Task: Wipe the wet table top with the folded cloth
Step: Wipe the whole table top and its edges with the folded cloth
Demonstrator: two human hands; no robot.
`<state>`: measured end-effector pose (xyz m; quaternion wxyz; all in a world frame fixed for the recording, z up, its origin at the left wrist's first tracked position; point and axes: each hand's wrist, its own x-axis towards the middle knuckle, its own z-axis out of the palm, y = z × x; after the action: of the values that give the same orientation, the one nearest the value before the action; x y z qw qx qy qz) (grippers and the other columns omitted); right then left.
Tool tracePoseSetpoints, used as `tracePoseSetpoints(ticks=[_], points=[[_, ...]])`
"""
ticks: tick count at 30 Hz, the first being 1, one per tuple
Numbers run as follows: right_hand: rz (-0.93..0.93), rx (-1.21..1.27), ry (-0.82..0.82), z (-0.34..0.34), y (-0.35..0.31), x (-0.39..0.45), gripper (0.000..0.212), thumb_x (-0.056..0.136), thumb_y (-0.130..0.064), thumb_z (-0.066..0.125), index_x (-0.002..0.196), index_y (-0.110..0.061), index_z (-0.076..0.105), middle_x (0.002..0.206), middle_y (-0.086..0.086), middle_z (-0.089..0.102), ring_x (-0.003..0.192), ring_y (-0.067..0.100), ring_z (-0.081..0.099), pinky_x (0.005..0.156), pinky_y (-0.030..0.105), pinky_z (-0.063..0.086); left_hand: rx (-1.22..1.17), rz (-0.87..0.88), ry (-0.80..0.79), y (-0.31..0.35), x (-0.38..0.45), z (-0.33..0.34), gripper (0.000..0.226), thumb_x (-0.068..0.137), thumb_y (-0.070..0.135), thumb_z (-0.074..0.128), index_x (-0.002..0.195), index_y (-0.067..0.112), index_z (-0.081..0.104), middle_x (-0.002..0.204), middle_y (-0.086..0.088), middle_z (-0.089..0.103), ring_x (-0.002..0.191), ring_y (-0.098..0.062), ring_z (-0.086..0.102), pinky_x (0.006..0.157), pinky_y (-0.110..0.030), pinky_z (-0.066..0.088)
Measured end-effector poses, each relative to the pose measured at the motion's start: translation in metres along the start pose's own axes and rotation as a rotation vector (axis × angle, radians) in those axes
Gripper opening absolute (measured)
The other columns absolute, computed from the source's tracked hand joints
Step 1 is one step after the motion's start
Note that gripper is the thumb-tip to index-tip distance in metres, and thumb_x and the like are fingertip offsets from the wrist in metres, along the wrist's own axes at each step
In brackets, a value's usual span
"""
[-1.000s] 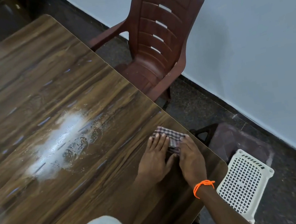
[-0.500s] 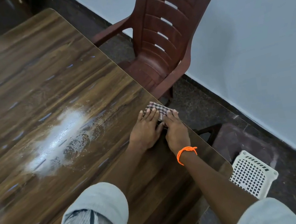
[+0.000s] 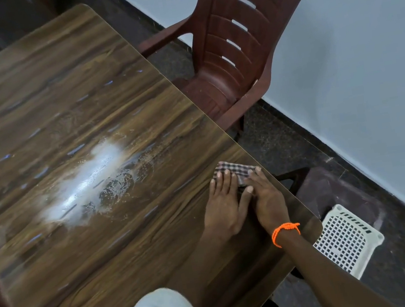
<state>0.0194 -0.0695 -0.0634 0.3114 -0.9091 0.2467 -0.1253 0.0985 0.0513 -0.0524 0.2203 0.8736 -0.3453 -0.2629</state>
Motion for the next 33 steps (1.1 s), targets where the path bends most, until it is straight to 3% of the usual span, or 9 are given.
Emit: tracePoseSetpoints(ticks=[5, 9, 14, 19, 25, 29, 33], points=[[0.131, 0.132, 0.057, 0.021, -0.021, 0.041, 0.035, 0.097, -0.002, 0.048, 0.129, -0.009, 0.058, 0.138, 0.011, 0.053, 0.138, 0.018, 0.034, 0.112, 0.027, 0.029, 0.127, -0.006, 0.019, -0.011, 0.032, -0.032, 0.076, 0.105, 0.059, 0.013, 0.162, 0.009, 0.019, 0.170, -0.009, 0.014, 0.158, -0.020, 0.000, 0.129, -0.041, -0.004], [0.075, 0.149, -0.039, 0.037, -0.041, 0.047, 0.040, 0.093, 0.006, 0.048, 0.131, -0.006, 0.055, 0.139, 0.014, 0.051, 0.139, 0.018, 0.030, 0.108, 0.005, 0.017, 0.191, -0.057, 0.022, -0.034, 0.024, -0.053, 0.068, 0.109, 0.052, 0.017, 0.161, 0.009, 0.023, 0.170, -0.010, 0.017, 0.158, -0.022, 0.005, 0.128, -0.044, -0.002], [-0.045, 0.122, -0.145, 0.049, -0.057, 0.017, 0.035, 0.093, 0.007, 0.049, 0.126, 0.002, 0.059, 0.141, 0.013, 0.050, 0.141, 0.019, 0.031, 0.114, 0.022, 0.024, 0.130, -0.115, 0.079, -0.050, -0.027, -0.043, 0.074, 0.105, 0.057, 0.010, 0.161, 0.010, 0.022, 0.170, -0.008, 0.017, 0.158, -0.019, 0.002, 0.128, -0.042, -0.003], [-0.115, 0.113, -0.142, 0.036, -0.051, -0.032, 0.038, 0.092, 0.005, 0.054, 0.129, -0.002, 0.056, 0.143, -0.006, 0.035, 0.141, 0.011, 0.031, 0.114, 0.024, 0.029, 0.014, -0.183, 0.136, -0.039, -0.068, -0.005, 0.089, 0.098, 0.069, -0.002, 0.160, 0.012, 0.027, 0.169, -0.007, 0.021, 0.158, -0.014, 0.001, 0.129, -0.039, -0.003], [-0.026, 0.073, -0.084, 0.019, -0.028, -0.043, 0.040, 0.084, 0.014, 0.059, 0.120, -0.002, 0.064, 0.137, 0.009, 0.053, 0.135, 0.017, 0.041, 0.112, 0.016, 0.025, 0.076, -0.102, 0.080, -0.027, -0.068, 0.018, 0.084, 0.102, 0.070, 0.002, 0.162, 0.011, 0.011, 0.171, -0.006, 0.006, 0.156, -0.010, -0.014, 0.126, -0.034, -0.012], [-0.025, 0.066, -0.043, 0.032, -0.040, -0.015, 0.042, 0.084, 0.015, 0.056, 0.123, 0.000, 0.061, 0.135, 0.015, 0.055, 0.137, 0.022, 0.038, 0.113, 0.030, 0.030, 0.143, -0.061, 0.091, -0.040, -0.045, -0.002, 0.081, 0.104, 0.065, 0.007, 0.163, 0.010, 0.012, 0.171, -0.006, 0.007, 0.158, -0.015, -0.007, 0.129, -0.038, -0.005], [-0.069, 0.097, -0.114, 0.052, -0.064, 0.004, 0.042, 0.082, 0.017, 0.054, 0.121, 0.003, 0.061, 0.133, 0.021, 0.055, 0.136, 0.033, 0.039, 0.112, 0.037, 0.031, 0.191, -0.104, 0.117, -0.066, -0.040, -0.024, 0.076, 0.106, 0.061, 0.014, 0.163, 0.010, 0.015, 0.171, -0.007, 0.009, 0.158, -0.017, -0.002, 0.129, -0.038, -0.006]])
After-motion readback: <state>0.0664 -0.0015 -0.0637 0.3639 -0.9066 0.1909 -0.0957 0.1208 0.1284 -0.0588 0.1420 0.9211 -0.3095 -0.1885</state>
